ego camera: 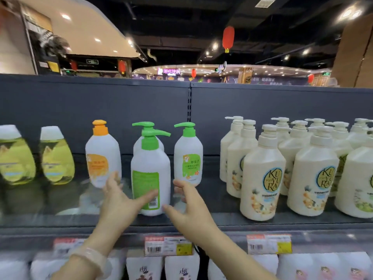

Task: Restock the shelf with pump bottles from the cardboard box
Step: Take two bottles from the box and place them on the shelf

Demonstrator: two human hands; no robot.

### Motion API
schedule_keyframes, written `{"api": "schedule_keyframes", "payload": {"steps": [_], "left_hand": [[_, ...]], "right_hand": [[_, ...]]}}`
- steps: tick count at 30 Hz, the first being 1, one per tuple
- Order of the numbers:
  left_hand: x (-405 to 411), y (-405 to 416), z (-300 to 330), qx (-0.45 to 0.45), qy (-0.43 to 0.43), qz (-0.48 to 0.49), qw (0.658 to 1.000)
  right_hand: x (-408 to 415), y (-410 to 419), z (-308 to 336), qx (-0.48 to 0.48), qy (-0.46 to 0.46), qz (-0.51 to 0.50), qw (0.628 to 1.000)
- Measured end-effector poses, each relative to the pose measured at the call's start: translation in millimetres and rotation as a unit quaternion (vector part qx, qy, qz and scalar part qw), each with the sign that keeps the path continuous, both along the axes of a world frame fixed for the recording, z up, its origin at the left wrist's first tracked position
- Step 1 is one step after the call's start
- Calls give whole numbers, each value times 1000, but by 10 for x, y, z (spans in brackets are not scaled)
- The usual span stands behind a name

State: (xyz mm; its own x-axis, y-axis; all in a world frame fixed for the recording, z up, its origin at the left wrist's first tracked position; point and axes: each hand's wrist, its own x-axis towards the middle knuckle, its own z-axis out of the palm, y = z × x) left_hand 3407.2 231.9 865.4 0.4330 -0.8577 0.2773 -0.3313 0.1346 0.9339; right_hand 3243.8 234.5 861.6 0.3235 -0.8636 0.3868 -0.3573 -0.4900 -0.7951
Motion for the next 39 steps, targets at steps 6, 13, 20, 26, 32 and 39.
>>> {"api": "schedule_keyframes", "payload": {"steps": [6, 13, 20, 26, 32, 39], "left_hand": [[5, -41, -107, 2, -3, -105, 995], [162, 181, -35, -95, -30, 24, 995], [178, -43, 38, -3, 211, -266, 941], [416, -40, 30, -10, 53, -177, 983], [326, -137, 60, 51, 122, -330, 935], [370, -162, -5, 5, 29, -214, 976]], "right_hand": [[365, -115, -19, 15, -67, -2, 998], [323, -156, 28, 22, 56, -46, 997], [489, -181, -35, 36, -56, -57, 996], [196, -360, -5, 164, -43, 75, 983], [447, -238, -33, 50, -57, -67, 995], [357, -357, -74, 105, -83, 18, 991]]}}
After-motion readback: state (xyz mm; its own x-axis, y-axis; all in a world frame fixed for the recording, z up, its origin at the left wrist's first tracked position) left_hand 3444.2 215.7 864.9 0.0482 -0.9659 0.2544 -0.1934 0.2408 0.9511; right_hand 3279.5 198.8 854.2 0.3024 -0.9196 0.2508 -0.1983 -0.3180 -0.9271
